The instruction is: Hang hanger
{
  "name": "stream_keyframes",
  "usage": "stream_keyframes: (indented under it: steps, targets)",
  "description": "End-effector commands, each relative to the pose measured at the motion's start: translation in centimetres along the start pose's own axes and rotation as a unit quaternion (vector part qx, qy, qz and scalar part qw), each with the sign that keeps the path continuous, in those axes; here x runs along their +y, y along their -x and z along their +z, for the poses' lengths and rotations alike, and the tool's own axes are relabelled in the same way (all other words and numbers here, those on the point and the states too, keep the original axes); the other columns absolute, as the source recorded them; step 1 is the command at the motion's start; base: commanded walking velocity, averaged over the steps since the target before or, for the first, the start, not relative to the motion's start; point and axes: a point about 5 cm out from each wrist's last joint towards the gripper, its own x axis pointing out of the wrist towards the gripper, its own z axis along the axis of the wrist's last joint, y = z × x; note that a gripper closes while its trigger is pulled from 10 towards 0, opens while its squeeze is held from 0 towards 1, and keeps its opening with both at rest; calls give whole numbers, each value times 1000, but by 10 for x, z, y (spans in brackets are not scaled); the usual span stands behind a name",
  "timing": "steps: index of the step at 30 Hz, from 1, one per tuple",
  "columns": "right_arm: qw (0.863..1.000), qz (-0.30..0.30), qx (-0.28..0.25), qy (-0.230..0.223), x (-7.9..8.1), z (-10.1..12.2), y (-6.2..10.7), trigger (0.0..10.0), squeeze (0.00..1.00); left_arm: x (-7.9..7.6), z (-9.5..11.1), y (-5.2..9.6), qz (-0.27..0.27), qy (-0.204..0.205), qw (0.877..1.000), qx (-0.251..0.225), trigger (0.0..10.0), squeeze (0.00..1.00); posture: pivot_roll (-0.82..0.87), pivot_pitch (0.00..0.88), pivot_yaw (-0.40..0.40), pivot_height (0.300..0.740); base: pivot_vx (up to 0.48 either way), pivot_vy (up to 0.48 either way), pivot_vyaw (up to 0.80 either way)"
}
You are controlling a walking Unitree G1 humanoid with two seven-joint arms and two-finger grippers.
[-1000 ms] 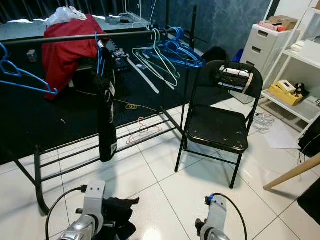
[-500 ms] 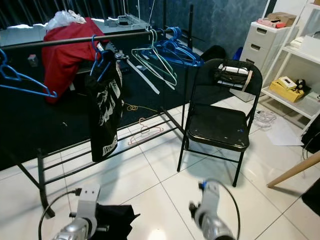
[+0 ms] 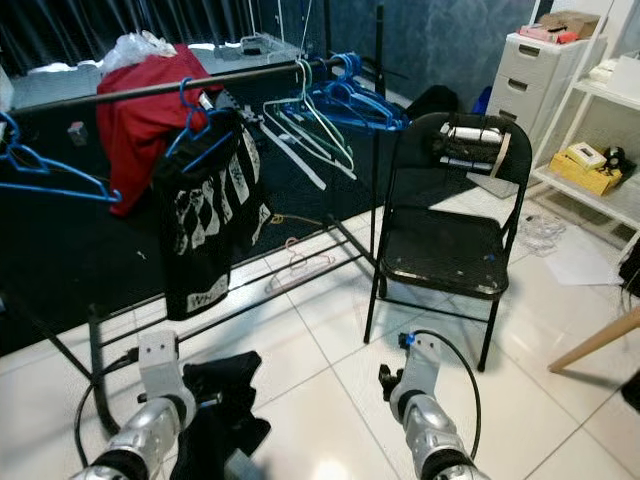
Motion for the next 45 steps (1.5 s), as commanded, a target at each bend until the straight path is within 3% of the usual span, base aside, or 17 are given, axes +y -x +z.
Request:
stream_keyframes:
  steps: [1,3,5,7,10,12,14,18,22,24,27,34,37,41,45]
  targets:
    - [1000,-15,-14,-18,-8,2,2,10000,0,-1,3,0,0,-12,1000,-13,10000,0,-62,0,-46,740,0,0,0]
    - [999,-37,-17,-27,-12,1,3,10000,0,-3,-3,2,-8,1,1000,-3,10000,0,-65,0,-42,740,0,0,0]
    - [999,-45,-10,-25,-12,-5,5,10000,0,-3,-14,5,-12,-20,1000,15,10000,0,-44,27,-32,740,0,0,0]
    - [999,-31,15,3,-3,-20,7,10000,0,3,-17,10,-10,-55,998,-7,10000,0,-7,3,-63,740,0,0,0]
    - [1000,-14,22,15,3,-26,8,10000,0,8,-16,12,-10,-57,998,-23,10000,0,1,0,-82,740,0,0,0]
    - [999,24,23,39,18,-31,8,10000,0,20,-14,15,5,-49,998,-39,10000,0,1,21,-88,740,0,0,0]
    - [998,45,14,47,26,-28,7,10000,0,20,-11,17,2,-54,997,-53,10000,0,-21,14,-71,740,0,0,0]
    - [999,23,4,33,24,-24,6,10000,0,15,-12,18,4,-32,998,-59,10000,0,-39,57,-62,740,0,0,0]
    - [1000,9,1,15,19,-28,8,10000,0,8,-20,19,4,-27,999,-45,10000,0,-53,40,-52,740,0,0,0]
    - [1000,11,2,17,19,-29,9,10000,0,6,-18,18,3,-32,998,-53,10000,0,-53,40,-52,740,0,0,0]
    - [997,45,5,55,28,-32,10,10000,0,4,-5,13,5,-20,998,-62,10000,0,-44,41,-56,740,0,0,0]
    - [998,48,-20,41,28,-23,8,10000,0,-3,5,9,-9,5,998,-67,10000,0,-32,49,-48,740,0,0,0]
    - [997,48,-23,48,27,-23,8,10000,0,-4,2,11,-16,-11,998,-63,10000,0,-43,27,-41,740,0,0,0]
    - [997,58,-36,20,28,-20,9,10000,0,-2,-3,12,-27,-21,998,-43,10000,0,-45,43,-26,740,0,0,0]
    - [998,54,-38,3,28,-18,8,10000,0,-2,5,12,-27,7,997,-68,10000,0,-66,47,-22,740,0,0,0]
